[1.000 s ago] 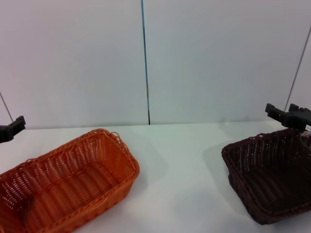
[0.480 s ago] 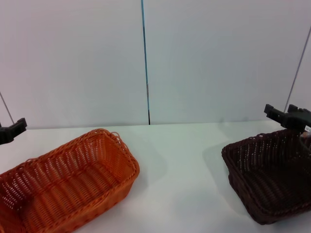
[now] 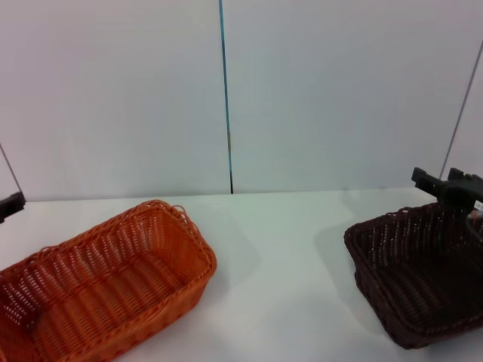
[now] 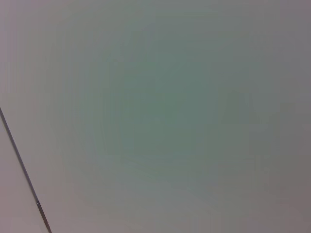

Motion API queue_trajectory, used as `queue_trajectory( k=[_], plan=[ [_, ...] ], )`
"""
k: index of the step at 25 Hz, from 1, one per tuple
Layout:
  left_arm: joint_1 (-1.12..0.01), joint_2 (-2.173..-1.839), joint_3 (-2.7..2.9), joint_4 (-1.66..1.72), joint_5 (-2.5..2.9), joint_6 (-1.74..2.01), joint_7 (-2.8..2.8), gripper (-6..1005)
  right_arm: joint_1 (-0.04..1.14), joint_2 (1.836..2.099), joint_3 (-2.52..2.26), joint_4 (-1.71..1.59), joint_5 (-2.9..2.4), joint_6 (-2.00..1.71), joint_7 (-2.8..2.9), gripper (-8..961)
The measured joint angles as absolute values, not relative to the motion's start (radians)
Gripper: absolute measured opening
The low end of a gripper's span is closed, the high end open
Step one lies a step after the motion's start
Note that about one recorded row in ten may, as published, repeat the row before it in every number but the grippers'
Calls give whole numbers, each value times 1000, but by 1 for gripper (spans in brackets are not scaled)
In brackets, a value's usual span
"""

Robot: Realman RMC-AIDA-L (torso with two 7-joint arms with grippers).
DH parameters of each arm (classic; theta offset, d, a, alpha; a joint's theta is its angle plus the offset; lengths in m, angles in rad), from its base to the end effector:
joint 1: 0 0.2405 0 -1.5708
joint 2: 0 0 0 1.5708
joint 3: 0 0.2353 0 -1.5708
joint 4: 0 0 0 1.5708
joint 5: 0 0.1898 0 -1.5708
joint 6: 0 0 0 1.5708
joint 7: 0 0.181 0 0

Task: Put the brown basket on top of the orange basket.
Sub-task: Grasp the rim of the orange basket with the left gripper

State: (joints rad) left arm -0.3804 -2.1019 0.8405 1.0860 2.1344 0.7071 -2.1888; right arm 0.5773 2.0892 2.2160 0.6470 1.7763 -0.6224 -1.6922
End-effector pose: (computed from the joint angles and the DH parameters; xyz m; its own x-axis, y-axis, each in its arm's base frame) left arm -0.3053 0.4024 0.1018 0.5237 0.4487 0.7242 0.8230 -0.0469 -0.5661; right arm 0.2482 0.4458 0.0405 -0.5456 0.2824 0.7890 0.8354 0.2574 0.4856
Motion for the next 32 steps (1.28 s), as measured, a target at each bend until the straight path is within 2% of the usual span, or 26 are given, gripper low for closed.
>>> queue_trajectory(
  k=[12,32],
  plan=[
    [-385,-2098,802,1170,2423,817,-2457,742,579,2088,2212,644,1776,-617,-1693,786],
    [-437,-2147,754,1293,2793,1132,-2695,739,584,2087,2199,647,1775,-591,-1695,783]
  ],
)
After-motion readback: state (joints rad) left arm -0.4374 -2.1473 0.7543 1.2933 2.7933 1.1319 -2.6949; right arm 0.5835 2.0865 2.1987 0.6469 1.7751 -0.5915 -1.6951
